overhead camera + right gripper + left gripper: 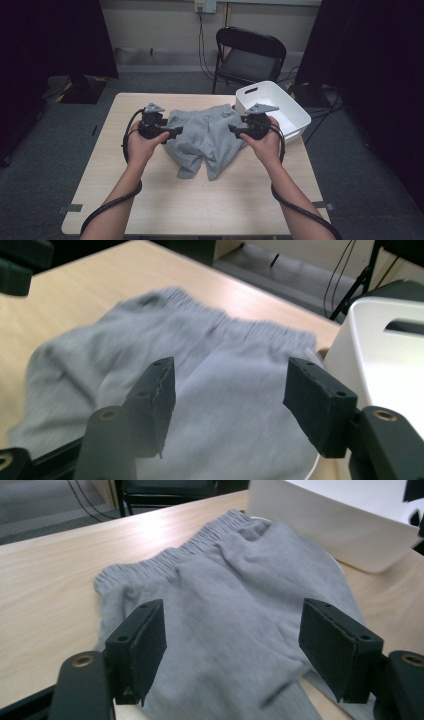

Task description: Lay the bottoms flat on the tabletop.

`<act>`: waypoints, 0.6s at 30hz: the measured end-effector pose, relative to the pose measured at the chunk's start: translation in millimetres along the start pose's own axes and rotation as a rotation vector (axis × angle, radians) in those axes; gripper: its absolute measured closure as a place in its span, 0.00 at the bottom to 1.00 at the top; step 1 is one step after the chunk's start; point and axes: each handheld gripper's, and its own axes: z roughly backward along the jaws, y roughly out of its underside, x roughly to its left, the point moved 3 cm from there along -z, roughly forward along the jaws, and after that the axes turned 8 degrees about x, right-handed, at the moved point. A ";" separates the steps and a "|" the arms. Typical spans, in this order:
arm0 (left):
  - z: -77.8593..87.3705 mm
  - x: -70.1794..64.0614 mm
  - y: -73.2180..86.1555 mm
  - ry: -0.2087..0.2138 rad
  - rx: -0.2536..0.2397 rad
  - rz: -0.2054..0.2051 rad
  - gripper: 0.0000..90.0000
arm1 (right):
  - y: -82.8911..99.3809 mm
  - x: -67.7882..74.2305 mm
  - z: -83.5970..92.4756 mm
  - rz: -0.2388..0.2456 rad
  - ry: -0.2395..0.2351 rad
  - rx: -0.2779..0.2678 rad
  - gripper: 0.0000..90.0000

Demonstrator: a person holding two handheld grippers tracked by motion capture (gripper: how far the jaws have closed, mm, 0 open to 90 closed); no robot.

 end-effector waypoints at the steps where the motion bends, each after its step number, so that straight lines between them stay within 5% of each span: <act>1: 1.3 -3.1 4.0 0.009 -0.006 0.001 0.29 | 4.9 2.9 2.1 -0.006 -0.007 -0.004 0.41; 14: -8.6 -36.5 61.8 0.058 0.041 -0.074 0.28 | 64.0 26.4 7.5 -0.012 -0.077 0.018 0.36; 18: -16.2 -41.8 78.1 0.076 0.050 -0.063 0.28 | 78.4 30.0 4.8 0.007 -0.070 0.042 0.35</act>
